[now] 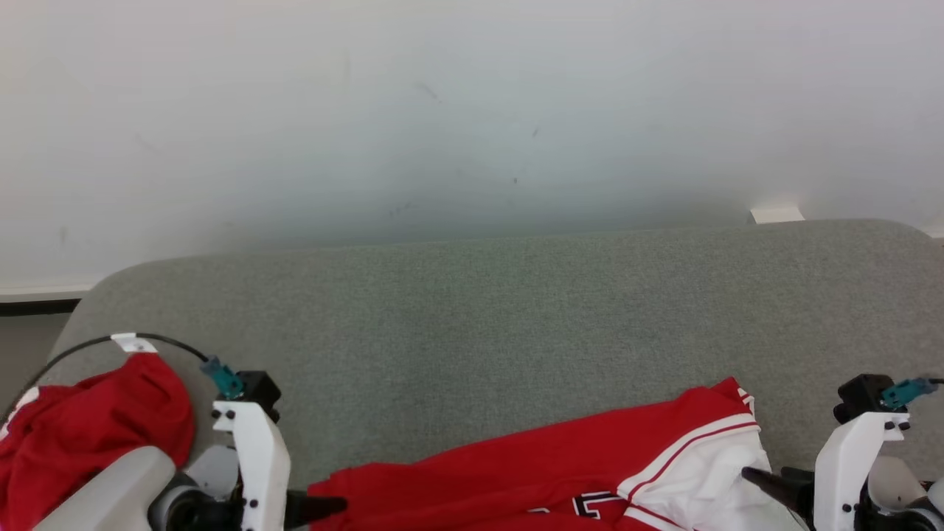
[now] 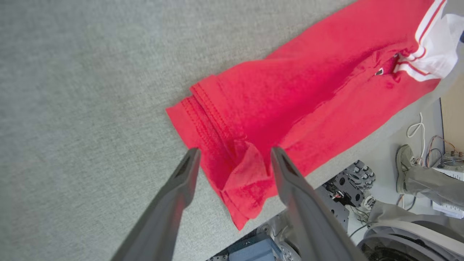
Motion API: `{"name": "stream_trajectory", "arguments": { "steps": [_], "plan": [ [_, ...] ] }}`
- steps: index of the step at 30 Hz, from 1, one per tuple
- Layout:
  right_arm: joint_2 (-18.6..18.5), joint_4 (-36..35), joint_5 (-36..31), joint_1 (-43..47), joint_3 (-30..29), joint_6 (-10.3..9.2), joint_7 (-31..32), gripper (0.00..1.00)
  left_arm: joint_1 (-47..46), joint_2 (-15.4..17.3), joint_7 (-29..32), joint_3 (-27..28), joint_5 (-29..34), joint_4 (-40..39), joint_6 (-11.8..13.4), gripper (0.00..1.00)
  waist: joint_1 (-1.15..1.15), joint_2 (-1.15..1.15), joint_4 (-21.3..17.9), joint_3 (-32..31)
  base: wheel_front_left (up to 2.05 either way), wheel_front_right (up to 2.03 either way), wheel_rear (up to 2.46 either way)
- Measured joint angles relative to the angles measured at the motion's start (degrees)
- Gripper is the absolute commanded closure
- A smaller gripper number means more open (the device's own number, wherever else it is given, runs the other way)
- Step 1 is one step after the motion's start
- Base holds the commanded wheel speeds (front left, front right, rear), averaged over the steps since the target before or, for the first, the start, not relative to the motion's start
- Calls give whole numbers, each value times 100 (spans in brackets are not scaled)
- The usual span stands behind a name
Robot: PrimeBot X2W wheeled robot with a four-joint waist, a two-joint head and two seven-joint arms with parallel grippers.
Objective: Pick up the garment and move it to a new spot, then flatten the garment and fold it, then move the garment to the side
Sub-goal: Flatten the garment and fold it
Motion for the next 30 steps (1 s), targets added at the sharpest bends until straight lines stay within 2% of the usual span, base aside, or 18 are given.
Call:
{"name": "stream_trajectory", "arguments": {
  "steps": [7,10,14,18,23,26,30],
  "plan": [
    [-194,-502,335,69,-509,0,-437,0,-237,233,-816,248,305,-293,0,0,0,0,57,-45,0,0,0],
    [-320,-902,333,90,-735,0,-846,0,-255,303,-1196,319,546,-447,37,0,0,0,98,-62,0,0,0],
    [-470,-1334,57,99,-1044,0,-1571,0,-263,368,-2045,502,924,-670,221,0,0,0,135,-82,0,0,0],
    [-445,-1603,-360,124,-1439,0,-2490,0,-139,352,-3043,745,1287,-881,579,0,0,0,161,-103,0,0,0],
    [-339,-1631,-1065,453,-1959,0,-3373,0,317,294,-4150,1028,1645,-1134,1291,0,0,0,192,-107,0,0,0],
    [-105,-1594,-1523,687,-2423,1,-3821,0,555,267,-4814,1263,1820,-1337,1720,0,1,0,208,-107,0,0,0],
    [374,-1477,-2085,1279,-3177,0,-4217,0,1170,164,-5342,1374,1813,-1549,2068,0,0,0,252,-107,0,0,0]
  ]
}}
